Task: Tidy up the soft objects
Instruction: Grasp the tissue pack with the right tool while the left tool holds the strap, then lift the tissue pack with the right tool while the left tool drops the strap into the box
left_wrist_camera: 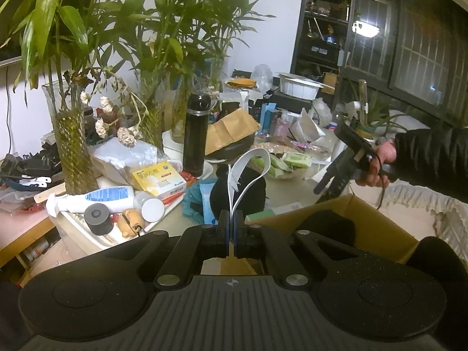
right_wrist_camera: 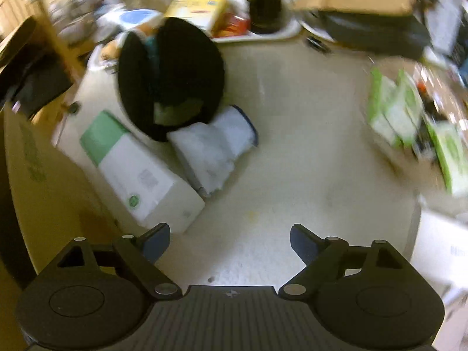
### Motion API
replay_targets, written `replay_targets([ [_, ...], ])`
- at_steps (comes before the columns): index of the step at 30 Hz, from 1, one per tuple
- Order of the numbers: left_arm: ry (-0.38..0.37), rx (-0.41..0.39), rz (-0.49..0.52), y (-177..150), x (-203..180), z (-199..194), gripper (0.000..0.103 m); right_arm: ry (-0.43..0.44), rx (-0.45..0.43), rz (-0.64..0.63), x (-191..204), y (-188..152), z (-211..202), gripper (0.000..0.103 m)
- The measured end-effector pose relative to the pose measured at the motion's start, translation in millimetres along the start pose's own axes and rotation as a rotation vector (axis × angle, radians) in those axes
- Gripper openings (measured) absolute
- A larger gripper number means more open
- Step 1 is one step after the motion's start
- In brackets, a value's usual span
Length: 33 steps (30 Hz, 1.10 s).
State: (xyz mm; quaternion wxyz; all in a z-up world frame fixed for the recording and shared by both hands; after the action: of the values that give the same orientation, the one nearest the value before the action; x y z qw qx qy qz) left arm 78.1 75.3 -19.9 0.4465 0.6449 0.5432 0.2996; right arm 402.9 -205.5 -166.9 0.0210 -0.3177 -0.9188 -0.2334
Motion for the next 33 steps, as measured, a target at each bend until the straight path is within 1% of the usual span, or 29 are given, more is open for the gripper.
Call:
replay_targets([
  [1, 0.0, -0.002, -0.003, 1, 0, 1, 0.003, 0.014, -0.017, -0.036, 3, 1, -1, 0.098],
  [2, 0.0, -0.003, -0.005, 2, 1, 1, 0.003, 0.033, -0.03, -0.074, 7, 2, 0, 0.1],
  [4, 0.002, -0.006, -0.008, 4, 1, 3, 0.003, 0.08, -0.067, -0.154, 15, 6, 0, 0.1],
  [6, 0.004, -0.008, -0.013, 6, 2, 5, 0.003, 0.131, -0.086, -0.23, 23, 13, 1, 0.101],
  [8, 0.008, -0.008, -0.017, 8, 3, 8, 0.003, 0.203, -0.079, -0.288, 29, 18, 5, 0.103],
  [10, 0.011, -0.007, -0.02, 9, 4, 11, 0.003, 0.257, -0.044, -0.337, 38, 22, 12, 0.103],
  [11, 0.012, -0.007, -0.02, 9, 5, 12, 0.003, 0.265, -0.031, -0.358, 41, 24, 17, 0.103],
  [13, 0.015, -0.004, -0.02, 9, 6, 14, 0.003, 0.249, -0.026, -0.408, 48, 27, 24, 0.103],
  [17, 0.016, 0.002, -0.02, 9, 8, 17, 0.003, 0.175, -0.087, -0.495, 60, 28, 32, 0.102],
  [19, 0.015, 0.004, -0.018, 9, 9, 18, 0.003, 0.14, -0.106, -0.543, 68, 27, 33, 0.097],
  [21, 0.014, 0.006, -0.018, 8, 10, 17, 0.003, 0.12, -0.082, -0.596, 75, 25, 36, 0.076],
  [23, 0.016, 0.008, -0.019, 7, 11, 18, 0.003, 0.131, -0.054, -0.615, 81, 24, 40, 0.063],
  [24, 0.017, 0.009, -0.022, 7, 11, 18, 0.003, 0.133, -0.04, -0.631, 85, 22, 42, 0.059],
  [26, 0.017, 0.012, -0.023, 6, 11, 19, 0.003, 0.121, -0.035, -0.649, 89, 20, 46, 0.056],
  [29, 0.013, 0.022, -0.025, 5, 9, 22, 0.003, 0.108, -0.033, -0.63, 89, 23, 46, 0.052],
  [33, 0.008, 0.039, -0.014, 3, 5, 25, 0.003, 0.088, -0.078, -0.608, 86, 26, 26, 0.051],
])
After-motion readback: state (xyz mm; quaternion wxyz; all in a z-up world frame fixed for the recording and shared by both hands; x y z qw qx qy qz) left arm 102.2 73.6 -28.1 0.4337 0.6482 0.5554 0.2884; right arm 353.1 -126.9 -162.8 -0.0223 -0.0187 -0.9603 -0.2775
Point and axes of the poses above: each gripper's, at about its wrist camera, not at the fingertips, and z roughly the way its jaws point, x to its left, y to its top, the point moved 3 cm from there along z, roughly the way its jaws point, and after that the axes turned 5 degrees about -x, right-handed, at the moved point
